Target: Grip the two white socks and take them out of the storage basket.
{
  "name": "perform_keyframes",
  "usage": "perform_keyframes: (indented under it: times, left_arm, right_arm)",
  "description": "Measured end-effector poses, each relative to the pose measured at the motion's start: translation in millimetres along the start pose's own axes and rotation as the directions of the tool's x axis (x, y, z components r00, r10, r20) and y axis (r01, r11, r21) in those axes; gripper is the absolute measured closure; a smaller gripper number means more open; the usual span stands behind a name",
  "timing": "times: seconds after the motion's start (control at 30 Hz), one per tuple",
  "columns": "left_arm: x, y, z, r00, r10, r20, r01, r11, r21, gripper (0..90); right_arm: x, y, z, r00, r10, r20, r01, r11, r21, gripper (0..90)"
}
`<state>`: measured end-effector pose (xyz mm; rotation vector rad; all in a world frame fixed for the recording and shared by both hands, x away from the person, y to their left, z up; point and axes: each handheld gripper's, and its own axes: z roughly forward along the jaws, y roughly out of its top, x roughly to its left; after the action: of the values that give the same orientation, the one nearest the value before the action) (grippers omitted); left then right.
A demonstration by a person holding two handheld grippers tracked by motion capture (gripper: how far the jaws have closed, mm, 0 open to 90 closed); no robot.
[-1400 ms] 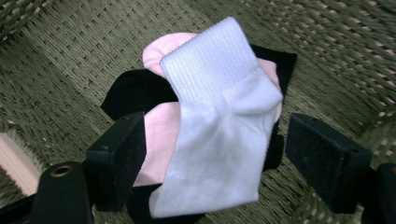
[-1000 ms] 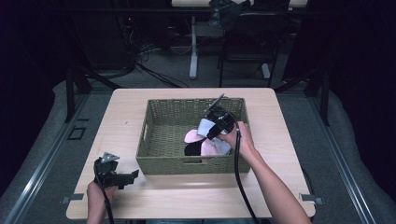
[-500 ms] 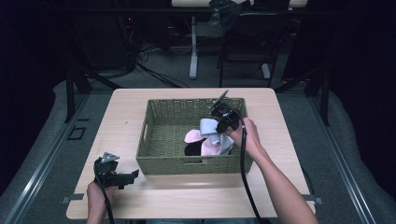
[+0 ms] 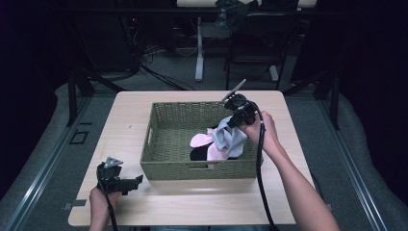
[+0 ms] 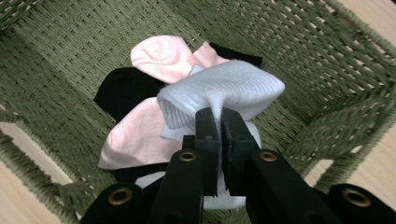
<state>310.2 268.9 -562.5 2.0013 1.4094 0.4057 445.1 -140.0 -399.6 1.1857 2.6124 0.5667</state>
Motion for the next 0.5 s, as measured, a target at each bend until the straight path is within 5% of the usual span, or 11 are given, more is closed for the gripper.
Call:
perform_keyframes:
  times: [0.5]
  left_arm:
    - [0.1,-0.1,-0.6,1.0,-0.003,0.001,0.003,1.0,-0.006,1.3]
  right_arm:
    - [-4.8,12.1,-33.5,0.9999,-0.012,-0.003,0.012,1.0,-0.023,86.6]
